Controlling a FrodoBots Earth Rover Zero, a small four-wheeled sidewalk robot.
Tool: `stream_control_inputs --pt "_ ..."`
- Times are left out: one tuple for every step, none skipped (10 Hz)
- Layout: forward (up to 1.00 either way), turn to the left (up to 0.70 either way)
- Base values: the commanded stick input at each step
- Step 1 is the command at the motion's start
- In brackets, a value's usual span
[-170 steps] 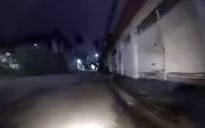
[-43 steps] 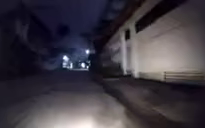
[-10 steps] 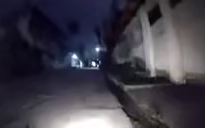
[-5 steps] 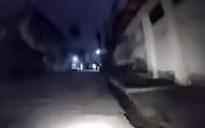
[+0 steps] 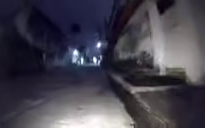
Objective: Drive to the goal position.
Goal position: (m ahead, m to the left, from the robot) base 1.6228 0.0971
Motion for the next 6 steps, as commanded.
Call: stream_control_inputs --pt "0.70 0.03" --pt "0.70 0.05" --pt "0.70 0.06" --pt "0.70 0.04" --pt "0.70 0.03" --pt "0.70 0.02"
